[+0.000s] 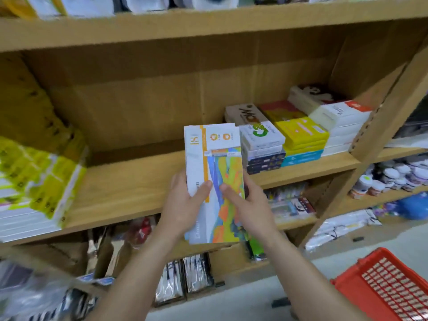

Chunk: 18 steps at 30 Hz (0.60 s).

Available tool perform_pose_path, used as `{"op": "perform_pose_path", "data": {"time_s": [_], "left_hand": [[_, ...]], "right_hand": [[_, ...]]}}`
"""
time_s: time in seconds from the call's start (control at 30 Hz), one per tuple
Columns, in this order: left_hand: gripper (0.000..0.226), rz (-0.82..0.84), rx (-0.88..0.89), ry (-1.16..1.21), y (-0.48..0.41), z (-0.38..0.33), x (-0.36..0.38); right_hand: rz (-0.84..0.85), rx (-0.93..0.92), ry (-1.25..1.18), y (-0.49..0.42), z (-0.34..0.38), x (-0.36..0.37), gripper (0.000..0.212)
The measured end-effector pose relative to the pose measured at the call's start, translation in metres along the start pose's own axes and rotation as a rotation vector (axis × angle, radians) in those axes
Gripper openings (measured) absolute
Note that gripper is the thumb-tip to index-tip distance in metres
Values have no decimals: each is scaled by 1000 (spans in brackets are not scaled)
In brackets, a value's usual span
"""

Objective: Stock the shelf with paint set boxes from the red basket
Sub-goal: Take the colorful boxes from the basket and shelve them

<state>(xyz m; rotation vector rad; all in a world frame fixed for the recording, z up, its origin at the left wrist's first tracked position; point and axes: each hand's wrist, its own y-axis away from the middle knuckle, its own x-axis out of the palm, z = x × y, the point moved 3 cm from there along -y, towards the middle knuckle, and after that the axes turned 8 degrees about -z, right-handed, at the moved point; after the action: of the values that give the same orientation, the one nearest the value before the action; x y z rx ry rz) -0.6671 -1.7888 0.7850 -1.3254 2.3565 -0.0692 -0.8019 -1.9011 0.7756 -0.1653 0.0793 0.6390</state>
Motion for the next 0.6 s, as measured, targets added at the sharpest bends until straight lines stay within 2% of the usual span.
{"op": "perform_pose_path", "data": {"time_s": [0.07,0.17,0.33,0.4,0.43,0.5,0.53,0.6], "left_hand": [[25,-16,26,-22,-27,9,-6],[49,-23,-37,-31,-57,24,-8],[53,109,-197,141,-80,44,-2],[55,181,-260,242,-79,49,2],[56,206,-285,280,-77,50,3],[51,230,-296,326,-70,53,-1],[45,235,-284,334,-64,55,-5],[43,258,-228,304,-45,58,-15]], "right_hand": [[14,-6,22,-24,7,19,32],[12,4,64,-54,8,37,29],[10,170,130,-90,-7,43,18],[-7,134,162,-94,-6,40,42],[16,114,174,-94,-6,37,41],[52,117,151,-93,-5,34,18],[37,124,119,-91,-5,33,13],[18,62,31,-69,-10,24,23]]}}
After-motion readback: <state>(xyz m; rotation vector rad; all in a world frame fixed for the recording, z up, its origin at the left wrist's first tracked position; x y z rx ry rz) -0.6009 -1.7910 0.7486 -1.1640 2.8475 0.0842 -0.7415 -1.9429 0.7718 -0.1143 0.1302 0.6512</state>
